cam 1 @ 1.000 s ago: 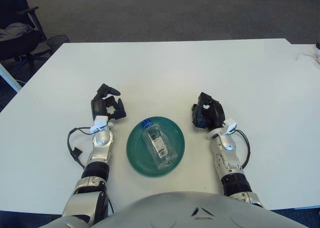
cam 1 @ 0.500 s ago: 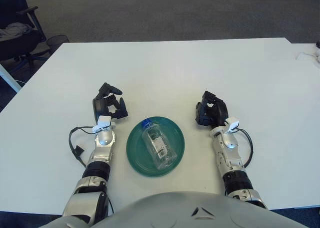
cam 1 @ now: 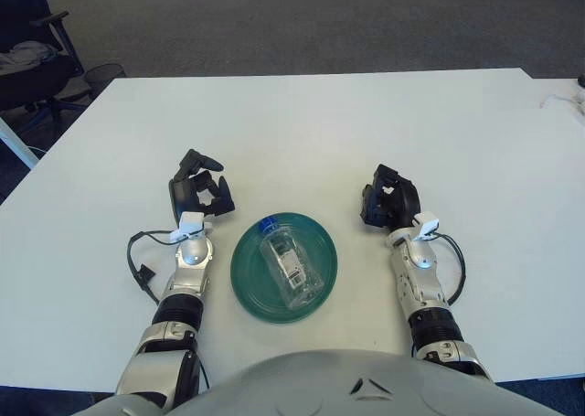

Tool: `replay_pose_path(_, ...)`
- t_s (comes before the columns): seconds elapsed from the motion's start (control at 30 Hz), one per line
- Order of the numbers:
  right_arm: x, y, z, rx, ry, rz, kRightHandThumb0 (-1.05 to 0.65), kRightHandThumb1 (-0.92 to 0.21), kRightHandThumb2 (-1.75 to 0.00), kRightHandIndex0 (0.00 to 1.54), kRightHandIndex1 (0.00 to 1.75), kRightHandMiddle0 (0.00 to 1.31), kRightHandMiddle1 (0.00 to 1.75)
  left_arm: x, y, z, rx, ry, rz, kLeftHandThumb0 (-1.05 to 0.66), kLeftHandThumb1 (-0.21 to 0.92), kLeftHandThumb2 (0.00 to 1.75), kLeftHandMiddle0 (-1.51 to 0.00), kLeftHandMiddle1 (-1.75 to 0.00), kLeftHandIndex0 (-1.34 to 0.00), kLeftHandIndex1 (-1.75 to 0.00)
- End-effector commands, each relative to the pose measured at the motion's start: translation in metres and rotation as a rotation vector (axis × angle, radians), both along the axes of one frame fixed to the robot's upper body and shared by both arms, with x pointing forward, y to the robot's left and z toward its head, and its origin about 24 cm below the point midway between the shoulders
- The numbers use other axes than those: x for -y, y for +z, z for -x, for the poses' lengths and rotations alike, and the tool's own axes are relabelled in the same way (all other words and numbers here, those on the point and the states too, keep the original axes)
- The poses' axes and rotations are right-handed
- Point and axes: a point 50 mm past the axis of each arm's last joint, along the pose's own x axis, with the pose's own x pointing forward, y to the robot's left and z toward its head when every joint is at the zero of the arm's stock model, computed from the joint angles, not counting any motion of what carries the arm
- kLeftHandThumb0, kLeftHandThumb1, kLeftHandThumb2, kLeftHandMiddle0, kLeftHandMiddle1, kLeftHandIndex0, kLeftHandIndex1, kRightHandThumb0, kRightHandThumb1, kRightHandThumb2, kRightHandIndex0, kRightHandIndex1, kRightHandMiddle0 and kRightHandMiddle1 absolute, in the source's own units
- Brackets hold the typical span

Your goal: Put the bottle into the plate.

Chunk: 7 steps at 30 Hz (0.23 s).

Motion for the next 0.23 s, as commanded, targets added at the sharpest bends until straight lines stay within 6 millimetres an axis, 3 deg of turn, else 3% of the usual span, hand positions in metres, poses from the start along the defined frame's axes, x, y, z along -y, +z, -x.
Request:
replay_pose_path(0.0,0.0087,-0.0209,0.0101,-0.115,-0.033,0.015,-0.07,-0.25,-1.40,1.30,1.75,1.05,1.75,0.0283,-0.0522,0.0405,-0.235,-0.013,0.108,-0.57,0.09,1.60,-1.30,-1.75,-0.80,-1.75)
replay_pose_path(0.2,0.0109,-0.0199,0.0074,-0.107,-0.039,0.017,-0.07,-0.25,-1.39,1.30,1.75,1.05,1.75,0.0309,-0.0510,0.0393,-0.234,-0.012,0.107,-0.57,0.09,1.60,-1.29,-1.75,-0.80,-1.75)
